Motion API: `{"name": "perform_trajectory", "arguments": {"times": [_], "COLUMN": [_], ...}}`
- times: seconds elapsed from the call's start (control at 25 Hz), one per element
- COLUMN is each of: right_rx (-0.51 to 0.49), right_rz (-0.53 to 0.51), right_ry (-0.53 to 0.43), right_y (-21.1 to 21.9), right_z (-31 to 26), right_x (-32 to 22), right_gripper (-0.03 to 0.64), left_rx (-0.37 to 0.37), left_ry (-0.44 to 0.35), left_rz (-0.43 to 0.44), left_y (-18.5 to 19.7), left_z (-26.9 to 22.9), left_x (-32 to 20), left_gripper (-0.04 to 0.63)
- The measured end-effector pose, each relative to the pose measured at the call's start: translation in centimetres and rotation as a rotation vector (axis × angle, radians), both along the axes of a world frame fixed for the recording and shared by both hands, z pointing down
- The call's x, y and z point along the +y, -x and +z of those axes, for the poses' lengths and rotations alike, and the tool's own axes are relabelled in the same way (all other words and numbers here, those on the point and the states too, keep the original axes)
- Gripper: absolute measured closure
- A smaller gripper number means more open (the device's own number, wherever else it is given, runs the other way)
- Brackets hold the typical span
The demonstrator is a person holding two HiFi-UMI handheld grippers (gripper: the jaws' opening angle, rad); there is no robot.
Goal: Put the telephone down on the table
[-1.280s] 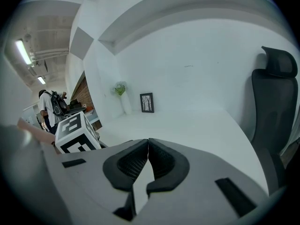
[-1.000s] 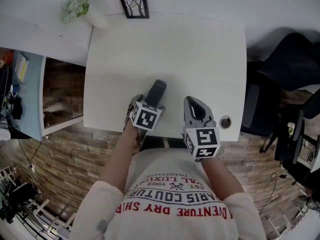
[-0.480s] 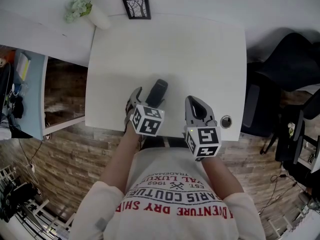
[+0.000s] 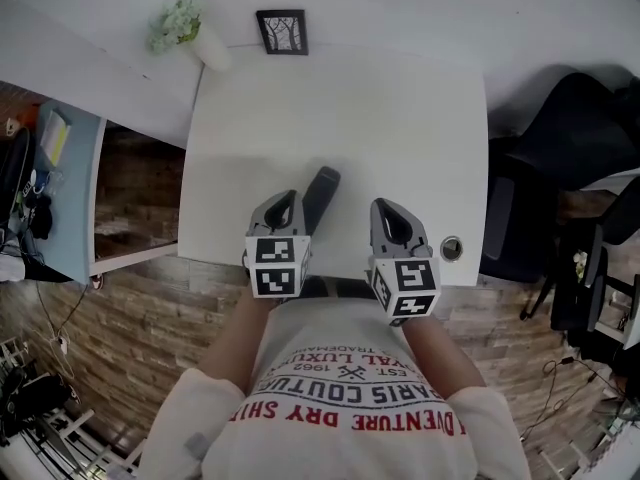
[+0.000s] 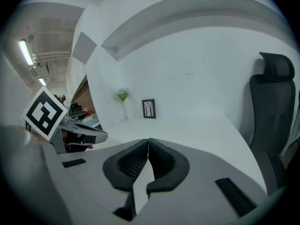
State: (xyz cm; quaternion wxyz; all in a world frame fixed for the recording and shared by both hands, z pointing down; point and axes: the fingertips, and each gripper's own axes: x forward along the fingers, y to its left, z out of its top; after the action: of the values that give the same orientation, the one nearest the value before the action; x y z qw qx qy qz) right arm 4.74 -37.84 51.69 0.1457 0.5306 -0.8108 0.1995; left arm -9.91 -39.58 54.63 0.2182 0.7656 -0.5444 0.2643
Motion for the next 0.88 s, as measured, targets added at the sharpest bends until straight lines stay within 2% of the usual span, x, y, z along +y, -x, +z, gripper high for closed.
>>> {"name": "perform_trajectory", "arguments": {"times": [0.08, 0.16, 0.28, 0.44, 0.56, 0.68, 0.88], "right_rx": [-0.003, -0.016, -0.030, -0.004, 0.019, 0.035, 0.034], "right_rz": [0.005, -0.008, -0.050, -0.034, -0.011, 0.005, 0.015], "right_ry": [-0.026, -0.064, -0.147, -0.265, -0.324, -0.360, -0.406], "right_y": [0.1, 0.5, 1.4, 1.5, 1.1, 1.0, 1.0], "right_z": [-1.0, -2.3, -4.8, -8.1, -10.0, -11.3, -12.5], "right_x": [0.1, 0.4, 1.0, 1.8, 2.1, 2.4, 3.3], "right_gripper": [0.592, 0.592, 0.592, 0.592, 0.592, 0.592, 0.592], "left_rx": [0.003, 0.065, 0.167, 0.162, 0.197, 0.219, 0.228], "left_ry": [-0.041, -0.117, -0.329, -0.533, -0.652, -0.691, -0.669], "left_rz": [0.025, 0.035, 0.042, 0.078, 0.116, 0.150, 0.157], "left_y": [-0.1, -0.3, -0.2, 0.0, -0.5, -0.7, -0.5], "left_z": [-1.3, -3.8, -8.8, -13.7, -17.0, -18.4, -18.4], "left_x": [-0.1, -0.4, -0.7, 0.3, 1.3, 2.4, 3.4], "left_gripper": [0.572, 0.572, 0.572, 0.572, 0.571, 0.571, 0.571]}}
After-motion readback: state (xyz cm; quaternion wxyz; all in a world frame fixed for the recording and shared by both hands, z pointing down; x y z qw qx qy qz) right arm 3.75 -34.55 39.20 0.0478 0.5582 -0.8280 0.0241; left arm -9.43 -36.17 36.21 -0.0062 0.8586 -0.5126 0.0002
